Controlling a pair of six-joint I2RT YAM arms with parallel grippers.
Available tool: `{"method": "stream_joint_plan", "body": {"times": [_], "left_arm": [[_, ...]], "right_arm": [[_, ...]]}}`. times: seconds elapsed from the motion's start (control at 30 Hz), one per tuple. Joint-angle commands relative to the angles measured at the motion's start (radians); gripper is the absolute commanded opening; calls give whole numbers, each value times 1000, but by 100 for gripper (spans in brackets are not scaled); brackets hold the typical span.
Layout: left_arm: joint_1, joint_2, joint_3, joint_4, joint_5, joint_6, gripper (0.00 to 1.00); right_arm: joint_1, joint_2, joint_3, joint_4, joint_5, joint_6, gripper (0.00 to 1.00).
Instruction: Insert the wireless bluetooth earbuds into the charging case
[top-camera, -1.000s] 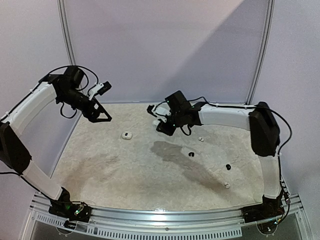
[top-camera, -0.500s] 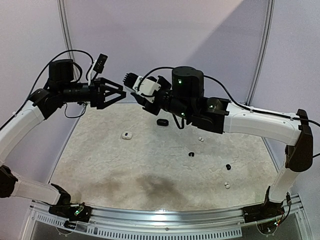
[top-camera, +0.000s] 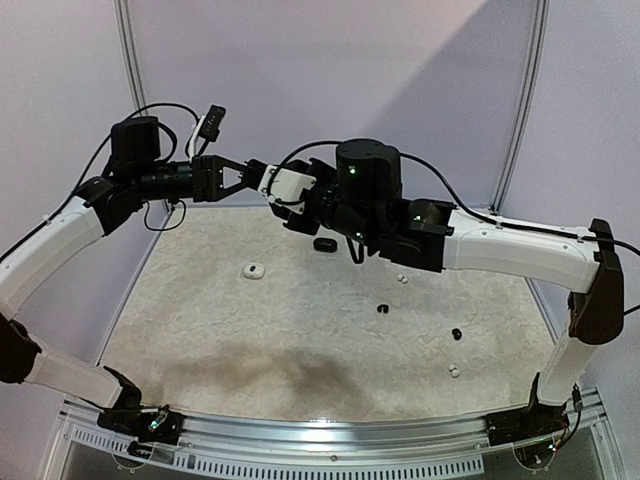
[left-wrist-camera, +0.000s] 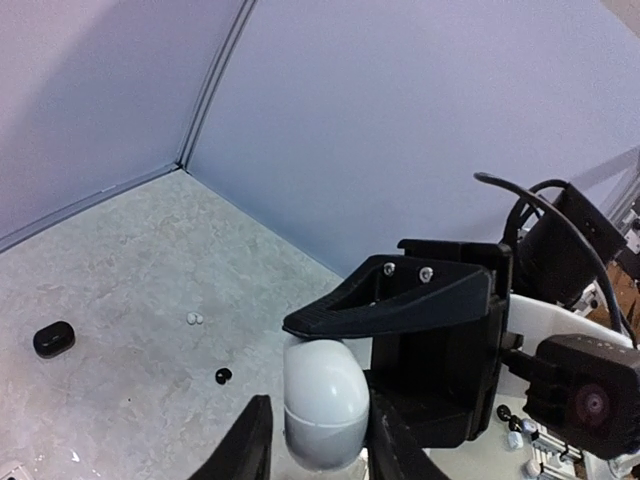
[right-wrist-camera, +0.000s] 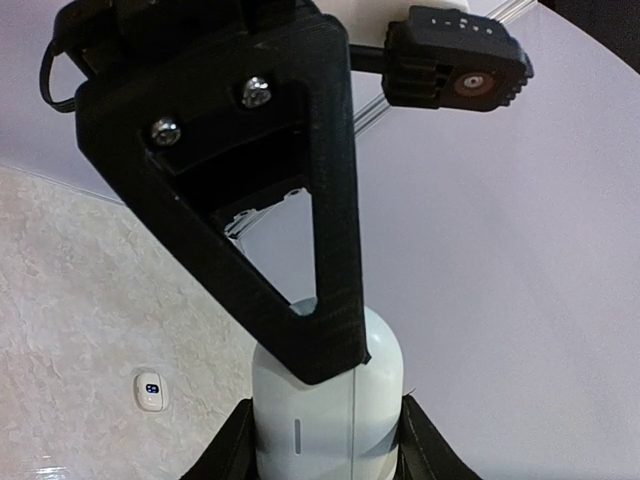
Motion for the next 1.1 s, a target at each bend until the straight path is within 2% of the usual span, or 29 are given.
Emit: {"method": "stream_joint_plan", "body": {"times": [0.0,0.1,0.2,0.3,0.37,0.4,0.47,0.57,0.6,0.67,0.87,0.97,1.07], "left_arm": [[-23,17,17,21,29,-1,27],[-30,19,13,14,59,12,17],[-32,18,13,1,88,35,0],[-32,11,7,-1,110,55,0],[-29,4,3,-2,114,76,0],[-24,1,-1,-2,115,89,0],[-11,-5,-4,-2,113,124,0],[4,-5,-5,-16,112,192,0],[6,-7,-5,-25,112,226,0],[6,-12,-8,-39,113,282,0],[3,-24,-27,-42,125,368,0],[-6,-37,-34,-81,126,455,0],[-16,-54,-45,-117,119,517,0]], "right_arm": [[18,10,20,10,-17,-7,8],[17,12,23,23,-9,-5,7],[18,23,53,-5,7,3,7],[17,33,62,-23,21,16,12],[15,33,70,-45,38,38,31],[12,31,77,-68,43,56,46],[-5,20,101,-166,-4,126,68],[-57,-7,136,-326,-227,294,93],[-74,-20,139,-355,-310,352,98],[-99,-37,133,-393,-450,447,99],[-155,-49,122,-463,-724,589,98],[-165,-40,123,-455,-774,666,93],[-168,-32,131,-442,-799,691,81]]}}
